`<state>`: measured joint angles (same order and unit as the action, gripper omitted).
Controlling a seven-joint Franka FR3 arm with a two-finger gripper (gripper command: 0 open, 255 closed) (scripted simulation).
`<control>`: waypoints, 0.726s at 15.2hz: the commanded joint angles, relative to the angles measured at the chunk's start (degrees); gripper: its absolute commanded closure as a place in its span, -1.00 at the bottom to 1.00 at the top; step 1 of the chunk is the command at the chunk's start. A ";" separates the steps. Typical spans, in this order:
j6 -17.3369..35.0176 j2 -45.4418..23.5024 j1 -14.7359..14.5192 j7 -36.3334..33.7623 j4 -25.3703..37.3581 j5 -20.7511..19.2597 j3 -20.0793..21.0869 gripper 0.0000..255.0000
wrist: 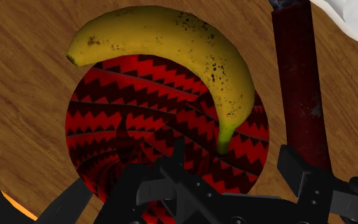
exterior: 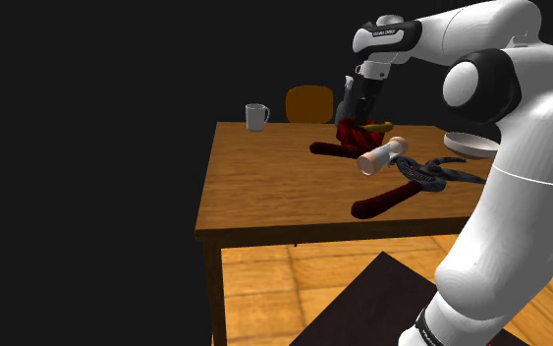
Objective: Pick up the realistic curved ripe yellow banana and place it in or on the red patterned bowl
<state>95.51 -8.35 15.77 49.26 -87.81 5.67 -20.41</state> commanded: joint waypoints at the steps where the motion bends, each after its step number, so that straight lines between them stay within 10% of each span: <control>1: 0.00 0.00 0.00 0.00 0.00 0.00 0.00 -1.00; 11: -8.12 -2.03 0.86 0.26 10.00 0.74 -0.35 -1.00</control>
<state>87.50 -10.30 16.59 49.48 -77.97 6.38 -20.74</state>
